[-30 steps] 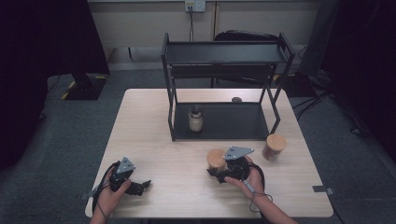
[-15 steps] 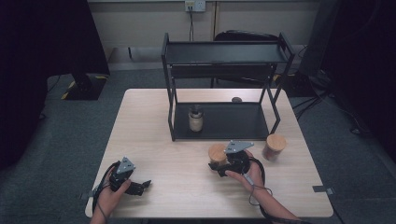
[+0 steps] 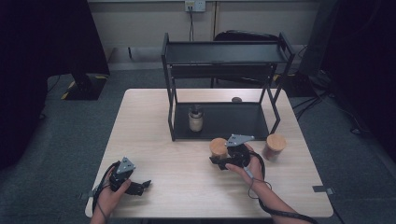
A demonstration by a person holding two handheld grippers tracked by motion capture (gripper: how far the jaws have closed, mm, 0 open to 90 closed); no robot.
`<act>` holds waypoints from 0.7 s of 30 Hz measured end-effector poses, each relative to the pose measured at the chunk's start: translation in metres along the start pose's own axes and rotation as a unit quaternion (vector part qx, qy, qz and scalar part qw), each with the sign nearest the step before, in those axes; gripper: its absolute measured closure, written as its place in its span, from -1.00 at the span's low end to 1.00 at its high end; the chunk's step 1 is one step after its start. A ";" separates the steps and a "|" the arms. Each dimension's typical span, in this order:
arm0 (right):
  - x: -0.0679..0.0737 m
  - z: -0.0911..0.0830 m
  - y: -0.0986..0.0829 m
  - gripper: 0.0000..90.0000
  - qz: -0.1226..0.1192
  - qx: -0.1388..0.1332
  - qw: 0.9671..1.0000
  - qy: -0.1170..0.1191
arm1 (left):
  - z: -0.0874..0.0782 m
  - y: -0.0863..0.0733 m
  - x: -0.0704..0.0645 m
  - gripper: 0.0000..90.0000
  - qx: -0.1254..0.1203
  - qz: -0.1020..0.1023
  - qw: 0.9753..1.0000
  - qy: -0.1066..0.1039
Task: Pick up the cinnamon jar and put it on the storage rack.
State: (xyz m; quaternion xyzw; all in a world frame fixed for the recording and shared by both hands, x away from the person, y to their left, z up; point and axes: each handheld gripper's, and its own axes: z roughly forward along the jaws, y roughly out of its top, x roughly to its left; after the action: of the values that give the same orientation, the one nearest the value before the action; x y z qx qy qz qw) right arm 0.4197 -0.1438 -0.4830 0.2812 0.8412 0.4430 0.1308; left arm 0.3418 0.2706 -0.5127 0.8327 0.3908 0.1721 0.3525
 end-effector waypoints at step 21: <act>-0.012 0.013 0.013 -0.45 -0.001 0.005 1.000 -0.009 | 0.000 0.000 0.000 -1.00 0.000 0.000 1.000 0.000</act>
State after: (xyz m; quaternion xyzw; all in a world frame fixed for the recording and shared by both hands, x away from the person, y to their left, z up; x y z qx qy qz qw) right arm 0.4401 -0.1364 -0.4802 0.2851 0.8423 0.4363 0.1376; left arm 0.3418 0.2706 -0.5128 0.8328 0.3904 0.1719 0.3528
